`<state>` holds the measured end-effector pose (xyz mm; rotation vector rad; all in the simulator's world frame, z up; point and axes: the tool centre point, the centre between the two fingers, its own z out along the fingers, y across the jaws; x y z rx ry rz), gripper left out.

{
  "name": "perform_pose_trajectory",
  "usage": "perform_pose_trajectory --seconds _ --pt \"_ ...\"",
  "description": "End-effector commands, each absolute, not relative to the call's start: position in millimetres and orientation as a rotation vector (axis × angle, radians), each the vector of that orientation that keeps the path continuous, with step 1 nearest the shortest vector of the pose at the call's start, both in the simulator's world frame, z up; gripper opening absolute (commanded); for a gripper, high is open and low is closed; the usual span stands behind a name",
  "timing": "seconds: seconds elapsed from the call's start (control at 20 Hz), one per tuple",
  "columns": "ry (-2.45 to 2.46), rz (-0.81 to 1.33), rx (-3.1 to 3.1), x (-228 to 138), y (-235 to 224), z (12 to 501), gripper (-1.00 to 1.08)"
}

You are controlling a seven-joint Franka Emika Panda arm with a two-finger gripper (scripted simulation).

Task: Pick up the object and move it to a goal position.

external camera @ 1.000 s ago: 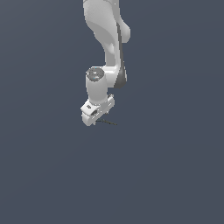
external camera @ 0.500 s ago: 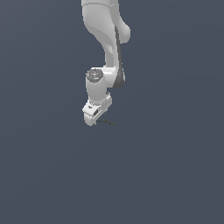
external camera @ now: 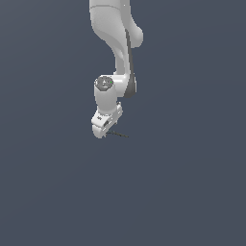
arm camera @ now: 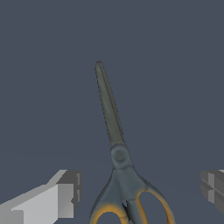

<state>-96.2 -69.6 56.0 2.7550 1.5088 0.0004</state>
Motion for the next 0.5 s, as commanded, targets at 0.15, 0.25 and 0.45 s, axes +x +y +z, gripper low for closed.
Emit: perform_pose_trajectory --seconds 0.15,0.25,0.45 --pt "1.511 0.000 2.754 -97 -70 40 1.00" --pt "1.512 0.000 2.754 -98 -70 30 1.00" --pt "1.515 0.000 2.752 -98 -69 14 1.00"
